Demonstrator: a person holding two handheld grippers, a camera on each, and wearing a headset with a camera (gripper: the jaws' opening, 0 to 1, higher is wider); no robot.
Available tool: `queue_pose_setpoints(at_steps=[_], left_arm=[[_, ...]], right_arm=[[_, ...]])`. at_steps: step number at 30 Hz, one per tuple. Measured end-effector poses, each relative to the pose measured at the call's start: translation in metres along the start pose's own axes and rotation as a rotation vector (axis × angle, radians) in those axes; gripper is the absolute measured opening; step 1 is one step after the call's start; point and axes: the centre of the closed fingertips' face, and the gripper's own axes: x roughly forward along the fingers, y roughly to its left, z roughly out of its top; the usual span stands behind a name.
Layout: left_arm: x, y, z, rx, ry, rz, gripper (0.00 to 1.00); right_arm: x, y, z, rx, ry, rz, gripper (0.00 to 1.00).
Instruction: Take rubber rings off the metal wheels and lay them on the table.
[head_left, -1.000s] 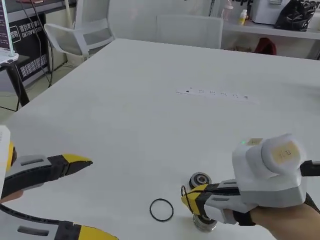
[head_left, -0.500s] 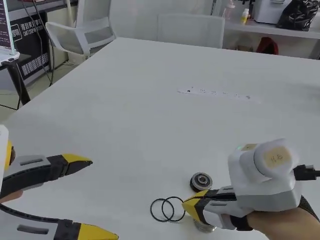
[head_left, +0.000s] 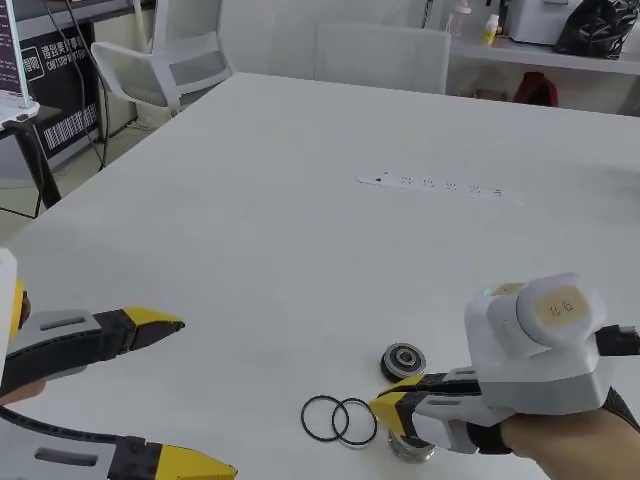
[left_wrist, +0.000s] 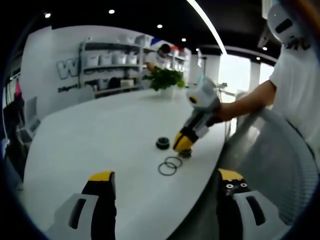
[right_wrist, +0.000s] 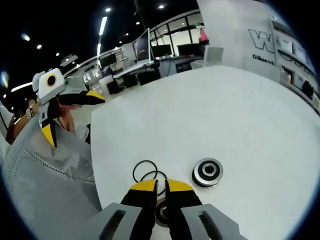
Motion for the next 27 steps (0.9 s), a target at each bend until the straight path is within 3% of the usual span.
queue_pose_setpoints(at_steps=[2, 6, 10, 12, 19, 23, 27], left_arm=[[0.000, -0.001, 0.003, 0.006, -0.007, -0.001, 0.82], [-0.002, -0.002, 0.012, 0.022, -0.043, -0.001, 0.80], [-0.002, 0.002, 0.013, 0.027, -0.032, 0.020, 0.83], [-0.004, 0.006, 0.017, 0.058, -0.036, 0.037, 0.84], [-0.009, 0.007, 0.028, 0.100, -0.038, 0.035, 0.85], [-0.012, 0.005, 0.045, 0.131, -0.053, 0.029, 0.86], [-0.015, 0.000, 0.074, 0.214, -0.103, 0.011, 0.84]], right_arm=[[-0.003, 0.004, 0.005, 0.055, -0.029, 0.039, 0.05], [-0.007, 0.001, 0.013, 0.050, -0.062, 0.037, 0.10], [-0.016, -0.001, 0.028, 0.050, -0.124, 0.049, 0.17], [-0.021, -0.002, 0.035, 0.054, -0.153, 0.052, 0.20], [-0.041, -0.008, 0.059, 0.050, -0.251, 0.033, 0.25], [-0.059, -0.016, 0.080, -0.002, -0.331, -0.011, 0.32], [-0.077, -0.012, 0.100, -0.001, -0.414, -0.017, 0.40]])
